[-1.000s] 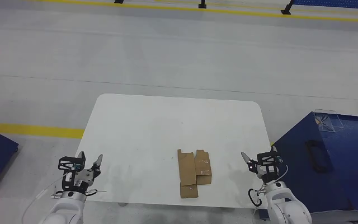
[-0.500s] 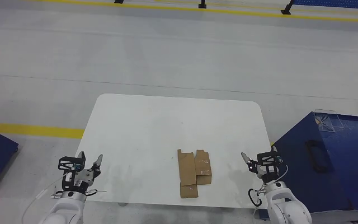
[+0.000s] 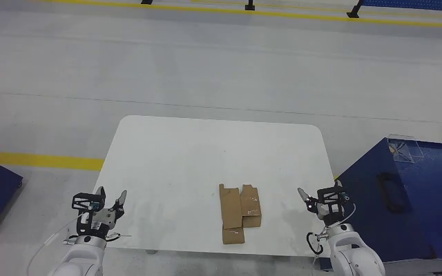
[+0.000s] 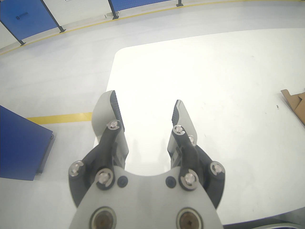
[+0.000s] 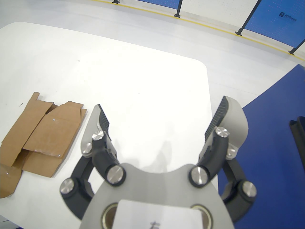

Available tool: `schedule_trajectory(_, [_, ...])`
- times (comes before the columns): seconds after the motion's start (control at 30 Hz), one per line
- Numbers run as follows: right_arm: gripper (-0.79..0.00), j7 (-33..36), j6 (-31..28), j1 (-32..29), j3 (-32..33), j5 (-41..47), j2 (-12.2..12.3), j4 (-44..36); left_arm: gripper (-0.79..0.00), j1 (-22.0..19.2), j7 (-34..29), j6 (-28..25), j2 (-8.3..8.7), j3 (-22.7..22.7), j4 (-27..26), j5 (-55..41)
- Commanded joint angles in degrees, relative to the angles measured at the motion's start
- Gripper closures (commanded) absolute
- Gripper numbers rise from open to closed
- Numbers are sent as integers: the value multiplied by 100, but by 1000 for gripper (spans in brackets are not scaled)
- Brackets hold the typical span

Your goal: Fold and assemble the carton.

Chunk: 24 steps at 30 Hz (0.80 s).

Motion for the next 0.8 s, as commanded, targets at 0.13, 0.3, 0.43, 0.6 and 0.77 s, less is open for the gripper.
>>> schedule_trajectory(0.13, [-784, 0, 0, 0, 0, 0, 0, 0, -378, 0, 0, 0, 0, 0, 0, 0])
schedule_trajectory(0.3, [-784, 0, 0, 0, 0, 0, 0, 0, -378, 0, 0, 0, 0, 0, 0, 0])
schedule_trajectory(0.43, [-784, 0, 0, 0, 0, 0, 0, 0, -378, 0, 0, 0, 0, 0, 0, 0])
schedule_trajectory(0.6, [-785, 631, -540, 63, 50, 741, 4, -15, -785, 0, 0, 0, 0, 0, 0, 0])
schedule_trajectory(0.77, [-785, 2926, -1884, 629, 348, 3549, 60, 352, -785, 0, 0, 0, 0, 0, 0, 0])
